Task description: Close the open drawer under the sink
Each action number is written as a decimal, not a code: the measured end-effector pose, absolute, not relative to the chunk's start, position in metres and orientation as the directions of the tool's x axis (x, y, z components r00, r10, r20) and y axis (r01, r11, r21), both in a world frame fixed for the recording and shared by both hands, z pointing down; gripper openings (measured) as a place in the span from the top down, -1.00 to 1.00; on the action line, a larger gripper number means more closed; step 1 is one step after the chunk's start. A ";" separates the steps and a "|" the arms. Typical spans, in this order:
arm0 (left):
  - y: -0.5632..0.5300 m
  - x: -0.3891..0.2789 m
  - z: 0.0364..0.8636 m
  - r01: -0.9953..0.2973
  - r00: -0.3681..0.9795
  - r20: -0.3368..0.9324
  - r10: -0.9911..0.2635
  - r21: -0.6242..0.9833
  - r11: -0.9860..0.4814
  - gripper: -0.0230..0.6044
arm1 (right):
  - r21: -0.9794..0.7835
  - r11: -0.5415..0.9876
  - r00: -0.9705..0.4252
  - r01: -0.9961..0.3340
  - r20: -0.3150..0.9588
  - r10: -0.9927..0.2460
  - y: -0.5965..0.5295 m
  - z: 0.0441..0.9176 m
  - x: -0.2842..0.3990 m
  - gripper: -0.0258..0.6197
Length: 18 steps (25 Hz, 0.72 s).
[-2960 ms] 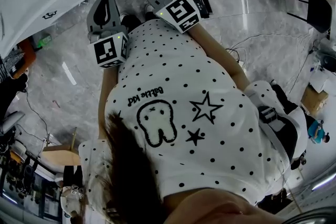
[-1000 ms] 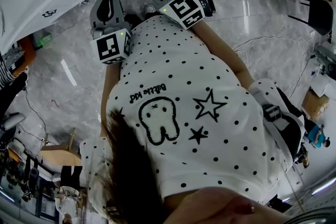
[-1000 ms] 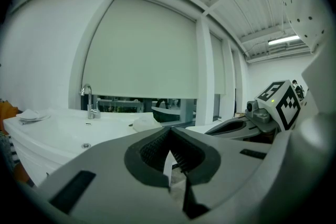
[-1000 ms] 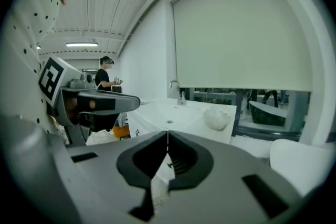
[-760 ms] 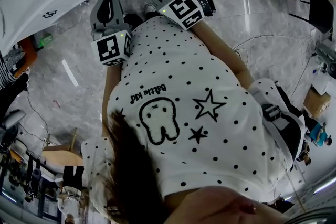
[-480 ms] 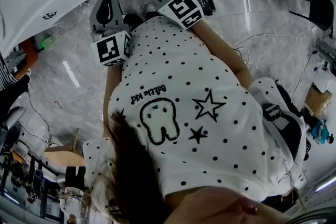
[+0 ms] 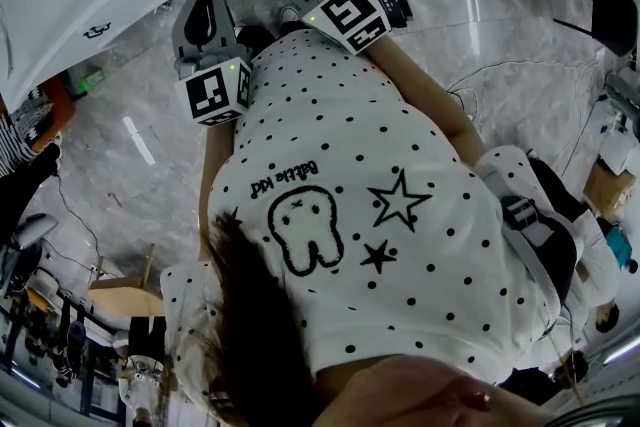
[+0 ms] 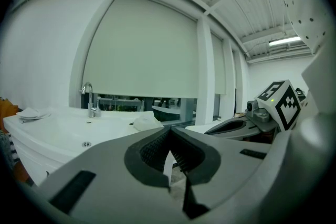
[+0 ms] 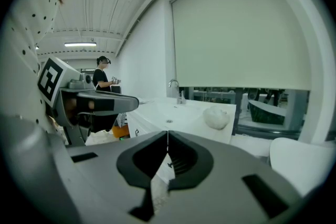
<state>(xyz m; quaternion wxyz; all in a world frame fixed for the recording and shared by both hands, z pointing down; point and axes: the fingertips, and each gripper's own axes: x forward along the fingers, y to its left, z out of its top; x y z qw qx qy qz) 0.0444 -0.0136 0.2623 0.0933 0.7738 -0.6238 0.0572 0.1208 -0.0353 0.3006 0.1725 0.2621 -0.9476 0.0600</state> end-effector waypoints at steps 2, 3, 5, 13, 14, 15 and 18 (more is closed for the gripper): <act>-0.014 0.044 0.263 -0.976 0.216 0.208 -0.954 0.075 -0.205 0.91 | -0.023 0.854 -0.802 -0.519 0.358 -0.478 -0.036 0.301 0.121 0.87; -0.014 0.044 0.263 -0.976 0.215 0.208 -0.954 0.074 -0.204 0.91 | -0.023 0.854 -0.802 -0.519 0.358 -0.478 -0.036 0.301 0.121 0.87; -0.014 0.044 0.262 -0.976 0.214 0.208 -0.954 0.074 -0.203 0.91 | -0.024 0.854 -0.802 -0.519 0.358 -0.477 -0.037 0.300 0.121 0.87; -0.014 0.044 0.264 -0.976 0.214 0.208 -0.954 0.077 -0.203 0.91 | -0.025 0.854 -0.801 -0.520 0.360 -0.477 -0.036 0.302 0.121 0.87; -0.014 0.043 0.265 -0.976 0.214 0.208 -0.954 0.077 -0.202 0.91 | -0.026 0.854 -0.802 -0.520 0.360 -0.477 -0.037 0.303 0.121 0.87; -0.014 0.043 0.265 -0.976 0.213 0.208 -0.955 0.077 -0.201 0.91 | -0.026 0.854 -0.802 -0.519 0.360 -0.477 -0.037 0.303 0.121 0.87; -0.014 0.043 0.263 -0.976 0.213 0.206 -0.955 0.080 -0.201 0.91 | -0.025 0.854 -0.802 -0.520 0.359 -0.478 -0.037 0.301 0.121 0.87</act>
